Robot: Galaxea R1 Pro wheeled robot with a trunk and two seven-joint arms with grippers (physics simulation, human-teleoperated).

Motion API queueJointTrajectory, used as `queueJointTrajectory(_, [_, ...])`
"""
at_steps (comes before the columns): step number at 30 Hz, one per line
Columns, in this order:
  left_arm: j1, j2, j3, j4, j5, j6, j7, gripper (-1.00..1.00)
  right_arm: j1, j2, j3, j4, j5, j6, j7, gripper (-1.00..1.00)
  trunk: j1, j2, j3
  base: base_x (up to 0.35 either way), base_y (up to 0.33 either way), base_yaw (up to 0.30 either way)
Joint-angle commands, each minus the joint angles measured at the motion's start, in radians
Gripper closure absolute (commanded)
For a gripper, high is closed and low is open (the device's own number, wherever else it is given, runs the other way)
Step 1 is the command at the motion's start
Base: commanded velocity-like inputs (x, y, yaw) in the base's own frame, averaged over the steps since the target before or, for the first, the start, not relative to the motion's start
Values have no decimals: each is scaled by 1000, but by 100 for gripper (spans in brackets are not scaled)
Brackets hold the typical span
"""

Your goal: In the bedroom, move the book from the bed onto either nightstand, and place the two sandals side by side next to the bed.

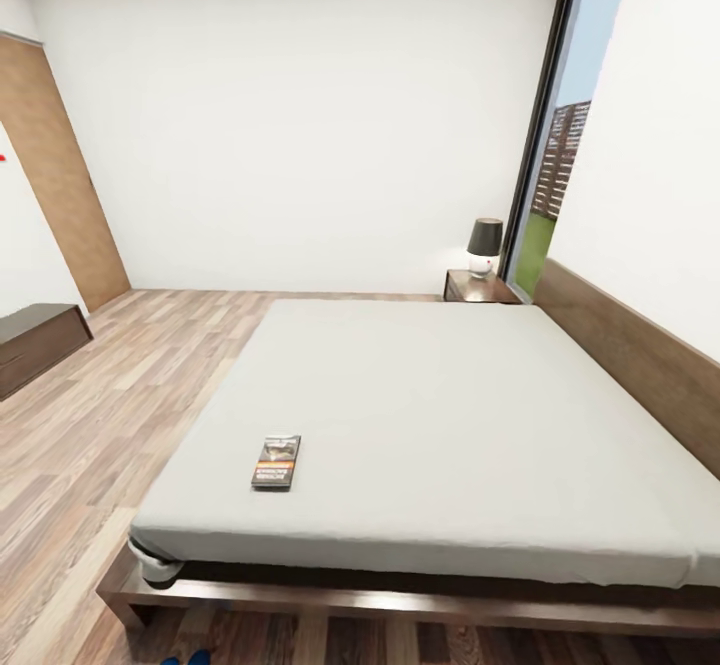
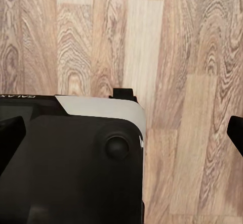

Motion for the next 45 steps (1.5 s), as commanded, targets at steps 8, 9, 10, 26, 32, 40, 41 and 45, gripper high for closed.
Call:
queueJointTrajectory(8, [-1,0,-8,1,2,-3,4,-100,-1,1,9,4,-10,-7,0,-100,0,-1,0,111,14,13])
queueJointTrajectory(9, [-1,0,-8,1,2,-3,4,-100,-1,1,9,4,-10,-7,0,-100,0,-1,1,178,40,5])
queueJointTrajectory(10, [-1,0,-8,1,2,-3,4,-100,-1,1,9,4,-10,-7,0,-100,0,-1,2,167,32,4])
queueJointTrajectory(26, [-1,0,-8,1,2,-3,4,-100,0,0,9,4,-9,-7,0,-100,0,-1,11,67,22,-1])
queueJointTrajectory(32, [-1,0,-8,1,2,-3,4,-100,0,0,9,4,-9,-7,0,-100,0,-1,15,151,120,-113])
queueJointTrajectory(40, [0,0,-8,1,2,-3,4,-100,0,0,9,4,-9,-7,0,-100,0,-1,19,64,52,-107])
queueJointTrajectory(41, [0,0,-8,1,2,-3,4,-100,0,0,9,4,-9,-7,0,-100,0,-1,19,25,20,-44])
queueJointTrajectory(45, [0,0,-8,1,2,-3,4,-100,0,0,9,4,-9,-7,0,-100,0,-1,20,17,14,-30])
